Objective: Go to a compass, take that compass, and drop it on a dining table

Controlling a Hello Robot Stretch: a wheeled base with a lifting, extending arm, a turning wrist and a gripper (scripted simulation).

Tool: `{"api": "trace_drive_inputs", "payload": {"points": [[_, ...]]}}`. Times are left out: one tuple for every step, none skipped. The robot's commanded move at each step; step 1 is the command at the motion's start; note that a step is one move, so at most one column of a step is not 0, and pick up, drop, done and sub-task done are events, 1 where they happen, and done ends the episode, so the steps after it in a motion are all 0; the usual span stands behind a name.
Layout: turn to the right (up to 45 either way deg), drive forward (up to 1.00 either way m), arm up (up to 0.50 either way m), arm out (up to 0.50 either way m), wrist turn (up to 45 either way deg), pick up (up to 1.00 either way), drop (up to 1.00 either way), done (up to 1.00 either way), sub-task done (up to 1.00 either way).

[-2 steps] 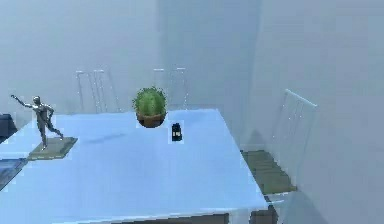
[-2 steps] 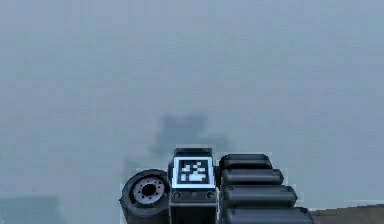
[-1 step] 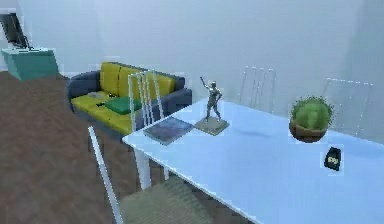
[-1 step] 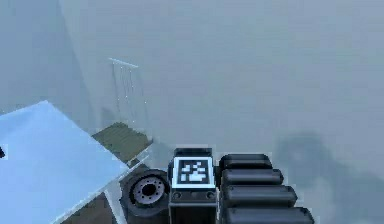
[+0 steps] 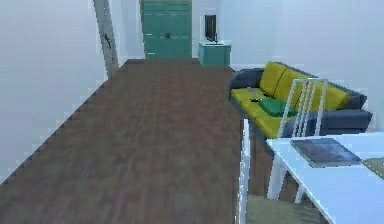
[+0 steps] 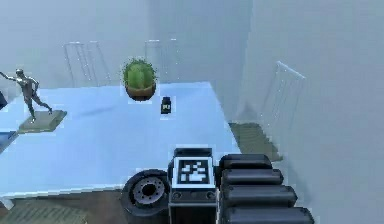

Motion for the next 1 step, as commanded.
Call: {"api": "trace_drive_inputs", "payload": {"points": [[-24.0, 0.00, 0.00, 0.00, 0.0, 0.00, 0.00, 0.00, 0.00]]}}
